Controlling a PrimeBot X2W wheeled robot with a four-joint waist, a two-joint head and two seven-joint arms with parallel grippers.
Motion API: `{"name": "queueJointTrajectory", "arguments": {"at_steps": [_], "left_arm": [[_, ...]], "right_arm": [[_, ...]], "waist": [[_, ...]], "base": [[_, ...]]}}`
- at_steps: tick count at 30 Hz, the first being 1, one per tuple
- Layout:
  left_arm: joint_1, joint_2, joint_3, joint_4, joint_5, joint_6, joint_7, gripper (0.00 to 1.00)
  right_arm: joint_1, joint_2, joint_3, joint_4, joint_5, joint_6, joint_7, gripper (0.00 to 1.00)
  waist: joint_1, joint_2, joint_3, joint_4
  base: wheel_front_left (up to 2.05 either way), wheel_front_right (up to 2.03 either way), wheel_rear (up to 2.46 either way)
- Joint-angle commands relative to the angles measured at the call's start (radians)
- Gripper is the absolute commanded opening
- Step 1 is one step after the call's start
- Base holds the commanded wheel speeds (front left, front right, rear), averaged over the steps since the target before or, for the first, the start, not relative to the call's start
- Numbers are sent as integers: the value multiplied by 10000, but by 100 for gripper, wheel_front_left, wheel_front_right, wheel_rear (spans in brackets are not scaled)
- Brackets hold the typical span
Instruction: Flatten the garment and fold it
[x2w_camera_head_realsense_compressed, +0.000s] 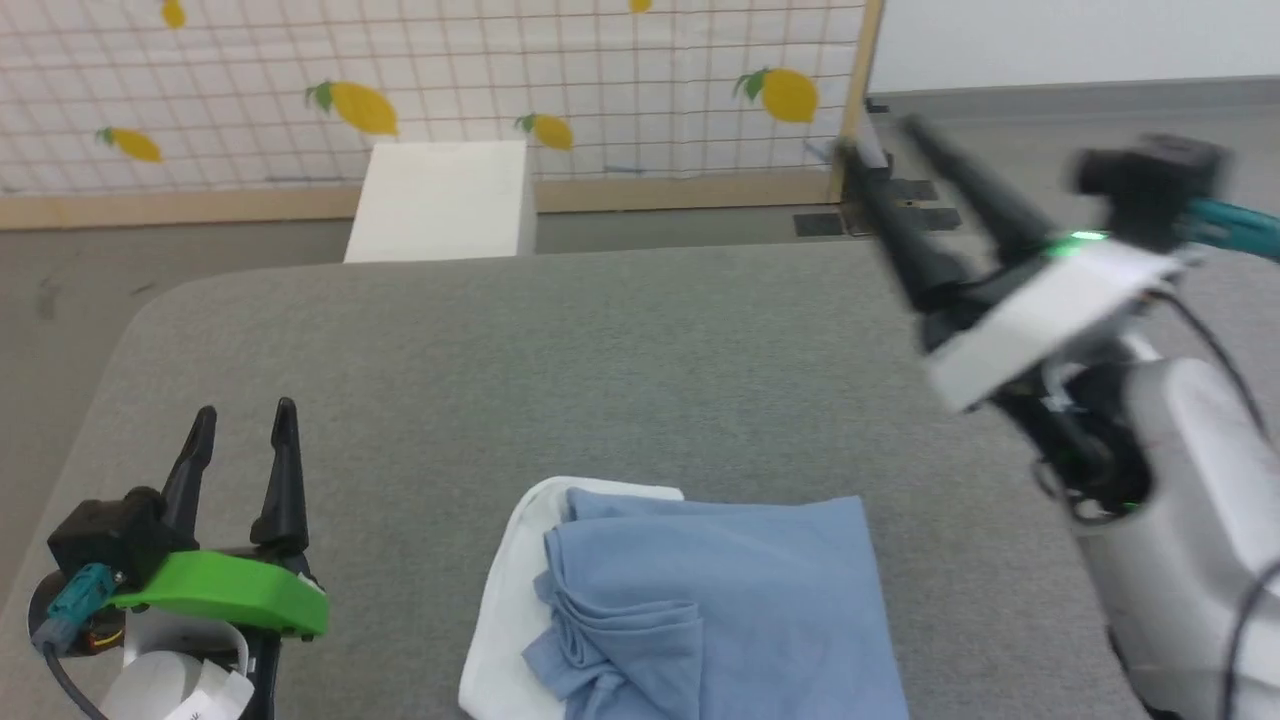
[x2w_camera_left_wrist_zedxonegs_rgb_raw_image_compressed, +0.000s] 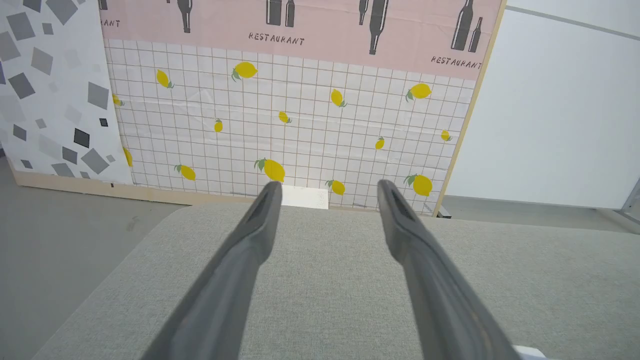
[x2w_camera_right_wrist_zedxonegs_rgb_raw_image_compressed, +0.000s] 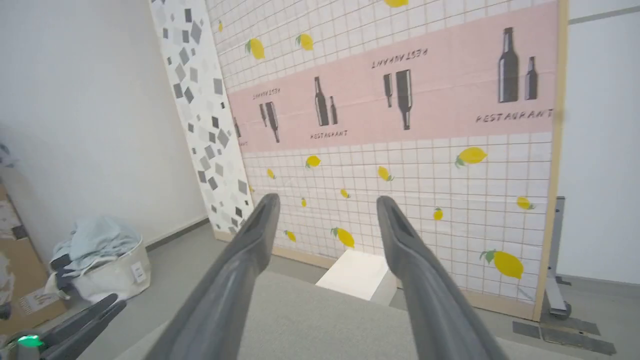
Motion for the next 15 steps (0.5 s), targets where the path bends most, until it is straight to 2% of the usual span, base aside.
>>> {"name": "queueJointTrajectory", "arguments": {"at_steps": [1,8,11,15], "left_arm": [[134,-35,23,-42,146,68,-81,100],[169,-31,-24,-9,285,148,-92,100],[175,-25,-38,52,311,208,-92,100],[159,-9,-53,167,334,292,-66,100]], "right_arm": [[359,-106,-330,-35,-248,-13,-408,100],[1814,-96,-2535,-225,-1774,-13,-2433,100],[2581,219,-3429,-251,-2426,-13,-2872,100],[3495,649,-4090,-213,-3063,-13,-3070,100]], "waist": [[0,35,-126,-234],[0,35,-74,-339],[0,35,-30,-337],[0,35,30,-292]], "base": [[0,0,0],[0,0,0],[0,0,0],[0,0,0]]}}
